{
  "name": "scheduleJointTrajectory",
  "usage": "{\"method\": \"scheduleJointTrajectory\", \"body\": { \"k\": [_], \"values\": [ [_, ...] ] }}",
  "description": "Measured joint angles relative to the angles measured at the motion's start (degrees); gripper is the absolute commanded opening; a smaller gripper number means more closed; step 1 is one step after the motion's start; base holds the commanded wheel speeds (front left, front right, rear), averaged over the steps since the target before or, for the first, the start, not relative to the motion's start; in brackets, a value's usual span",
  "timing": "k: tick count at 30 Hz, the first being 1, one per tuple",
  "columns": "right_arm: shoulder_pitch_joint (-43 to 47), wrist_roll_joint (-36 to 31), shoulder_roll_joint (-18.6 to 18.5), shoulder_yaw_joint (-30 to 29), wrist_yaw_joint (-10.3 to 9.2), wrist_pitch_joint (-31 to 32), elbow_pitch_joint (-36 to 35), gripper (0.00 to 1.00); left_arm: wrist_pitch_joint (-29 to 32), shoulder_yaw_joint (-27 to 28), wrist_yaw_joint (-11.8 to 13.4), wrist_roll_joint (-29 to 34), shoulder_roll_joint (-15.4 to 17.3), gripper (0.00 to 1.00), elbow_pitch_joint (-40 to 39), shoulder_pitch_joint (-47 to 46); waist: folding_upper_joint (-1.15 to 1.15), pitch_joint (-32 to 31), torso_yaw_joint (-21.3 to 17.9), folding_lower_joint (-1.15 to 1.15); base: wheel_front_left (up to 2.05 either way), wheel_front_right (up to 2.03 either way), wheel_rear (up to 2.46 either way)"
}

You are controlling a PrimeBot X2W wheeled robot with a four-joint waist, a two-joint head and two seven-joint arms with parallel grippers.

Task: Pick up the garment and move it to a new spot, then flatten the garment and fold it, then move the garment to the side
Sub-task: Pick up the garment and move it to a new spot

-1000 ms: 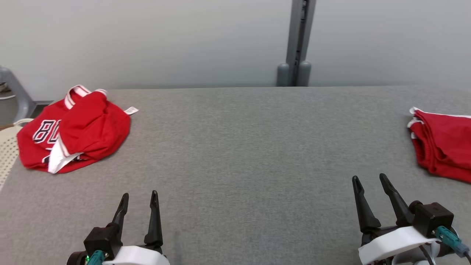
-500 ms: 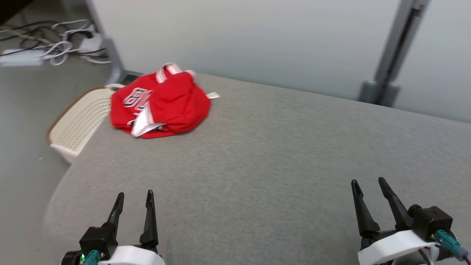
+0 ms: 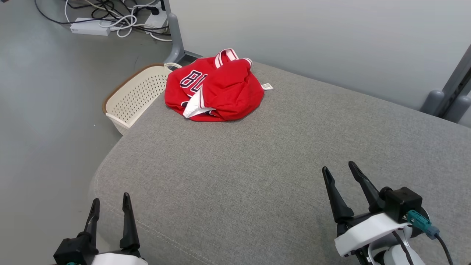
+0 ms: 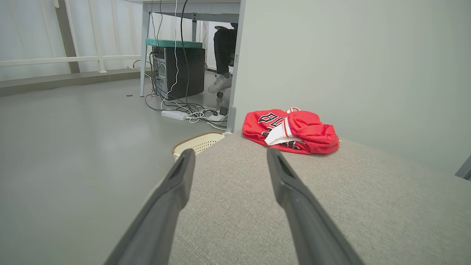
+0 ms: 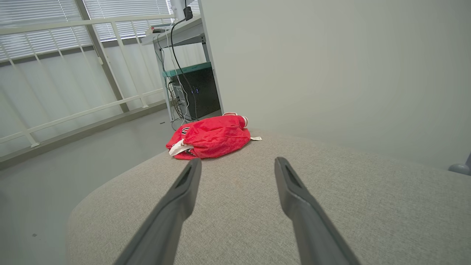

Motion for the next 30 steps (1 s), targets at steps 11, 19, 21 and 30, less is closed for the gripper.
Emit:
{"method": "scheduleJointTrajectory", "body": {
  "k": [11,19,21,30],
  "values": [
    [-0.18,-0.73,0.02,-1.78,0.00,-0.64,0.92,1.00,0.01,-0.40,-0.97,0.55,0.02,1.00,0.76,0.31,0.00,0.52,0.29,0.00,0.00,0.00,0.00],
    [0.51,-4.79,-0.05,-7.01,0.00,0.59,-3.92,1.00,2.69,-1.51,-6.01,1.74,5.92,1.00,2.88,-13.15,0.00,3.90,0.10,0.00,0.00,0.00,0.00],
    [0.17,-5.50,0.03,-6.93,0.00,1.52,-5.56,1.00,3.60,-1.00,-7.31,1.64,8.04,1.00,3.89,-17.60,0.00,5.07,-0.88,0.00,0.00,0.00,0.00],
    [-2.91,-8.65,0.03,-6.89,0.00,3.54,-10.63,1.00,14.51,-1.12,-14.21,-0.65,16.18,1.00,13.51,-37.13,0.00,10.80,-8.62,0.00,0.00,0.00,0.00]
  ]
}}
